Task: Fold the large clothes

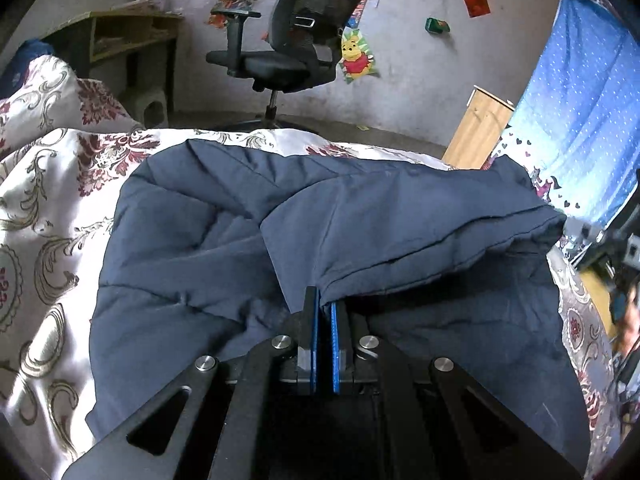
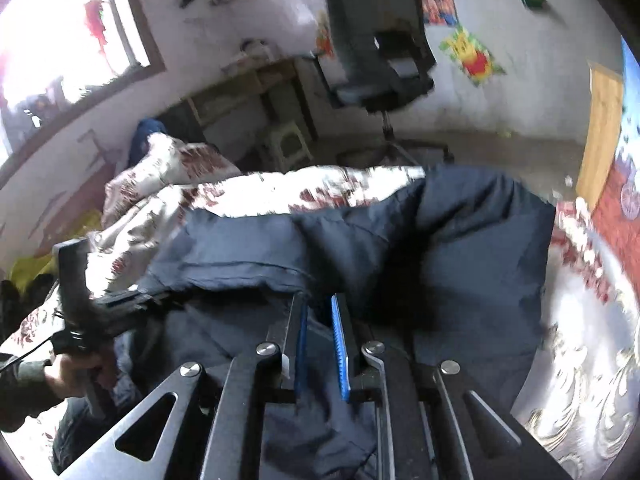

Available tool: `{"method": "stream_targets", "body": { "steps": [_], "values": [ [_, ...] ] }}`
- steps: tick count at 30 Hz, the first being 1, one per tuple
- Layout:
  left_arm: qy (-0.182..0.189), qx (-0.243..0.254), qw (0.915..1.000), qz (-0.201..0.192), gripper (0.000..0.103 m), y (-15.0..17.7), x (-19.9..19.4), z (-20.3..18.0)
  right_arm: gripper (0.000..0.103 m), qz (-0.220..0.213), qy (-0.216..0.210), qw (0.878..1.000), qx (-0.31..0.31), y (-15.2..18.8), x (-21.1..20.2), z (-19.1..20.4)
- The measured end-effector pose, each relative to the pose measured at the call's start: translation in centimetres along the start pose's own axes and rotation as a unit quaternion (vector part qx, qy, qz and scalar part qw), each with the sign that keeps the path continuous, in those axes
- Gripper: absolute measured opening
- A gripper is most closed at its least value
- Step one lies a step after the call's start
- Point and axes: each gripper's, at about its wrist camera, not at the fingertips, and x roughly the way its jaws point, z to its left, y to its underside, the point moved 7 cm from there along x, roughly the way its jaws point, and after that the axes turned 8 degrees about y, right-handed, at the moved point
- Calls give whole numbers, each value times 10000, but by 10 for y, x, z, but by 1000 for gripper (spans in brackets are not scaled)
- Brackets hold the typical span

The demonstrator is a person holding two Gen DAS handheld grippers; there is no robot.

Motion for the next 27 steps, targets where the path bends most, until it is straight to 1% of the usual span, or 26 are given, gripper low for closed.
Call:
{"method": "stream_targets", "body": {
  "steps": [2, 4, 5, 8, 10, 11, 12, 14, 15, 18, 19, 20, 22, 23, 26, 27],
  "values": [
    [-25, 74, 10000, 15, 3, 2, 0, -1, 14, -227, -78, 9997, -99, -15, -8, 8],
    [-45, 112, 9999, 44, 3, 3, 0, -2, 14, -361, -164, 9992, -108, -28, -11, 14],
    [-48, 116, 9999, 52, 3, 2, 1, -3, 17, -367, -179, 9991, -103, -33, -8, 16],
    [-77, 172, 9998, 77, 3, 0, 0, -4, 18, -158, -262, 9994, -151, -39, 16, 29],
    [-184, 196, 9996, 124, 5, -1, -2, -6, 18, 63, -266, 9993, -239, -35, 39, 35],
    [-347, 201, 9990, 184, 6, 0, -4, -6, 18, 341, -186, 9988, -283, -28, 57, 38],
    [-522, 217, 9982, 211, 7, 0, -8, -7, 18, 692, 17, 9971, -327, -17, 73, 38],
    [-700, 329, 9968, 194, 7, 2, -19, -11, 18, 1102, 226, 9929, -395, 4, 90, 39],
    [-706, 368, 9967, 125, 7, 2, -25, -13, 18, 1145, 293, 9917, -508, 12, 92, 41],
    [-397, 324, 9982, -296, 8, -6, -40, -19, 18, 1127, 411, 9892, -845, 24, 95, 44],
    [-259, 309, 9983, -424, 9, -13, -40, -22, 18, 1125, 402, 9892, -849, 25, 96, 43],
    [-191, 308, 9983, -460, 9, -18, -38, -24, 18, 1121, 359, 9900, -779, 25, 98, 40],
    [41, 255, 9990, -374, 9, -31, -22, -27, 18, 1097, 277, 9919, -574, 23, 99, 36],
    [177, 234, 9994, -203, 9, -35, -8, -29, 18, 1059, 240, 9929, -476, 22, 98, 32],
    [147, 291, 9988, 374, 9, -37, 33, -29, 18, 900, 314, 9947, -375, 18, 93, 19],
    [73, 330, 9983, 477, 9, -36, 41, -30, 18, 873, 332, 9951, -335, 16, 92, 15]
  ]
}}
